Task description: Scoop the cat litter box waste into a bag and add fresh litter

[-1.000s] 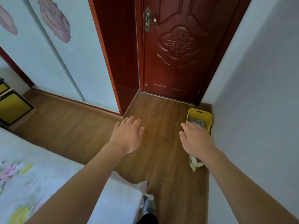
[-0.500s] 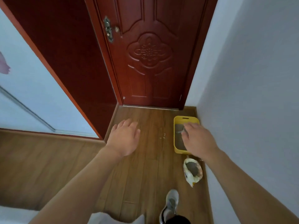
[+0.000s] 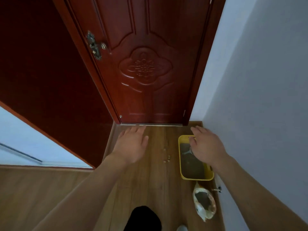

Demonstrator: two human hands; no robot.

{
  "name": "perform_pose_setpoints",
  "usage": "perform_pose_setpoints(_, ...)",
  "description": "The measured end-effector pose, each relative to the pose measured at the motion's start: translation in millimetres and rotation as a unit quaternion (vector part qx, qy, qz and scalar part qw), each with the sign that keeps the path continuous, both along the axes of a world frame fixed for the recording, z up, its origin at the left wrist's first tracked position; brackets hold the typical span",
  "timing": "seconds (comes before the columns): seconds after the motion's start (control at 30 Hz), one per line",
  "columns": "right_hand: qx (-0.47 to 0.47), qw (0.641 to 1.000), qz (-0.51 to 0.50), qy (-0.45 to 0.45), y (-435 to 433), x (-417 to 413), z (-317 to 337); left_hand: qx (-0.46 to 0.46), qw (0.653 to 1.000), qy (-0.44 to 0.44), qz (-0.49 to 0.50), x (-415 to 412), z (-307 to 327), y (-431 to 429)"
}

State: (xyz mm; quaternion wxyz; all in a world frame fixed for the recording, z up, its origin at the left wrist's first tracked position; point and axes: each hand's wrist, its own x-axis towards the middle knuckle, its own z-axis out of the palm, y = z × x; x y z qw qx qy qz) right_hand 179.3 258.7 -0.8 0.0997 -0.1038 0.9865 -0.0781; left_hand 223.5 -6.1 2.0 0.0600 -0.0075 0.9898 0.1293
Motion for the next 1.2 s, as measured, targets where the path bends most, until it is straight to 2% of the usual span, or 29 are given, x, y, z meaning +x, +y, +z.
perform_pose_setpoints(0.13,0.016,0.999,-0.036,-0.003,-15,-48,3,-0.007,0.999,-0.006,-0.043,-73,1,-14)
perform_pose_setpoints(0.27,0.012,0.994,-0.111,-0.012,-39,-83,3,-0.002,0.992,-0.030,-0.126,-153,-1,-30)
perform_pose_setpoints(0.5,0.005,0.969,-0.245,-0.029,-46,-101,14,-0.031,0.955,-0.023,-0.294,-242,8,0)
perform_pose_setpoints(0.83,0.008,0.921,-0.388,-0.020,41,-48,10,-0.038,0.884,-0.014,-0.466,-243,7,138)
perform_pose_setpoints(1.2,-0.029,0.855,-0.513,-0.065,106,9,-51,-0.057,0.783,-0.060,-0.617,-230,-73,256)
